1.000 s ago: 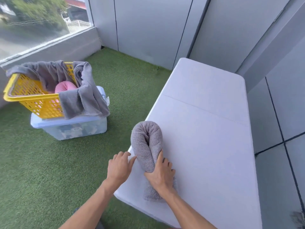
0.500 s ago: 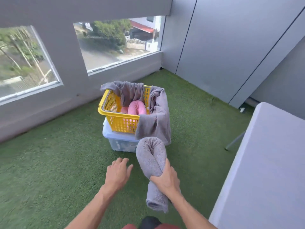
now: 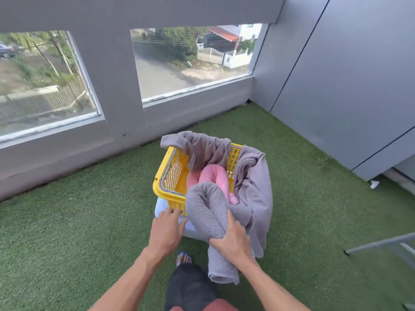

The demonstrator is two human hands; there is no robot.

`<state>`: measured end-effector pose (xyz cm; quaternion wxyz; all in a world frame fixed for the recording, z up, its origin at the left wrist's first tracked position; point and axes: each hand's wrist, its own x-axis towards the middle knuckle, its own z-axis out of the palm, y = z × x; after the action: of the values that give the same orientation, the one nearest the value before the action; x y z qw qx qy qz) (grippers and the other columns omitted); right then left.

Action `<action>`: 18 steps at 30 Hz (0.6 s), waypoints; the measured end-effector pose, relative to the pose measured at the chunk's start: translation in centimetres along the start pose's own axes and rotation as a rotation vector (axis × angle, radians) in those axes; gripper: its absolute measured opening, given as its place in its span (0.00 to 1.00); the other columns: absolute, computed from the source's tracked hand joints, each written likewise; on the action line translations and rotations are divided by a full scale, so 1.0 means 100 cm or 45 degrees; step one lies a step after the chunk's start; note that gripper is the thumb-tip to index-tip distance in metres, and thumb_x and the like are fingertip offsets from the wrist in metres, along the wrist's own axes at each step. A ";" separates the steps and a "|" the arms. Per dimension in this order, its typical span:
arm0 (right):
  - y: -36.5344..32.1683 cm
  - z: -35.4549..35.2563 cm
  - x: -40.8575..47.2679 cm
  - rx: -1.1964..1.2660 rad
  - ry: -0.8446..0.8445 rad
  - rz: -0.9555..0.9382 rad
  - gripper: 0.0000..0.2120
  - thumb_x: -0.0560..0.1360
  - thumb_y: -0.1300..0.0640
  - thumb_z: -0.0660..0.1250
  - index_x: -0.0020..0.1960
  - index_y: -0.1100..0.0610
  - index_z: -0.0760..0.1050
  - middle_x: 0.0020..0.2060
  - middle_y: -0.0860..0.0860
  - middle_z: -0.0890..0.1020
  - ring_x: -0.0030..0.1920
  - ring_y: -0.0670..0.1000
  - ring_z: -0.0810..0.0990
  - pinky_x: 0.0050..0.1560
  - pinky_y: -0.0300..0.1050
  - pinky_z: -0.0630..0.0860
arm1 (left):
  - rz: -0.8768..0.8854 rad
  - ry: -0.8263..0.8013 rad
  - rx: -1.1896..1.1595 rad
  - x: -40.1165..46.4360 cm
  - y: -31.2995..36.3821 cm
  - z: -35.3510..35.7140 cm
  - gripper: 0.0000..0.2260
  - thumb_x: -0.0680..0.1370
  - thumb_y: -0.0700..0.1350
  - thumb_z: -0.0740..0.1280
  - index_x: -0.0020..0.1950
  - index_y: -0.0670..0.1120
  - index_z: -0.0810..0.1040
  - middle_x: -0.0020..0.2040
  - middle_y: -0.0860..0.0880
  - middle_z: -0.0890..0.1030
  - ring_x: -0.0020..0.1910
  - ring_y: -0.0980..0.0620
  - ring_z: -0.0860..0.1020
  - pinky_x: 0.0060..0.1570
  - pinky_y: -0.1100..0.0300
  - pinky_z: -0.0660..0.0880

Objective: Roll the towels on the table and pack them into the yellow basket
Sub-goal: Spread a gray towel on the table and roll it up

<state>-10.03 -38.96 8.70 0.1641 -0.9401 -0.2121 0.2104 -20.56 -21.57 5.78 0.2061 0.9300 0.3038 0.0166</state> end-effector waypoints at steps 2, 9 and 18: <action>-0.009 -0.007 0.046 -0.050 -0.015 -0.014 0.52 0.60 0.38 0.66 0.77 0.48 0.45 0.64 0.52 0.72 0.65 0.57 0.70 0.60 0.56 0.70 | 0.021 0.015 0.010 0.044 -0.006 0.000 0.14 0.78 0.53 0.64 0.62 0.49 0.75 0.58 0.47 0.76 0.56 0.43 0.76 0.50 0.48 0.73; -0.030 -0.017 0.185 -0.248 -0.188 -0.053 0.52 0.61 0.37 0.66 0.78 0.50 0.46 0.70 0.54 0.67 0.68 0.59 0.66 0.65 0.57 0.67 | 0.135 -0.070 0.304 0.161 -0.041 0.008 0.18 0.68 0.50 0.76 0.54 0.45 0.80 0.58 0.40 0.80 0.57 0.40 0.79 0.46 0.48 0.79; -0.010 0.025 0.287 -0.604 -0.347 -0.156 0.48 0.65 0.40 0.66 0.78 0.50 0.47 0.64 0.53 0.70 0.66 0.57 0.67 0.60 0.56 0.66 | 0.324 -0.249 0.398 0.253 -0.102 0.043 0.29 0.76 0.56 0.64 0.72 0.42 0.67 0.74 0.35 0.61 0.75 0.39 0.59 0.65 0.43 0.68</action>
<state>12.00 -24.12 -2.39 -0.0781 -0.9007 -0.3318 0.2693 -4.97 -1.29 -4.50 0.0843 0.9787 0.1613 -0.0951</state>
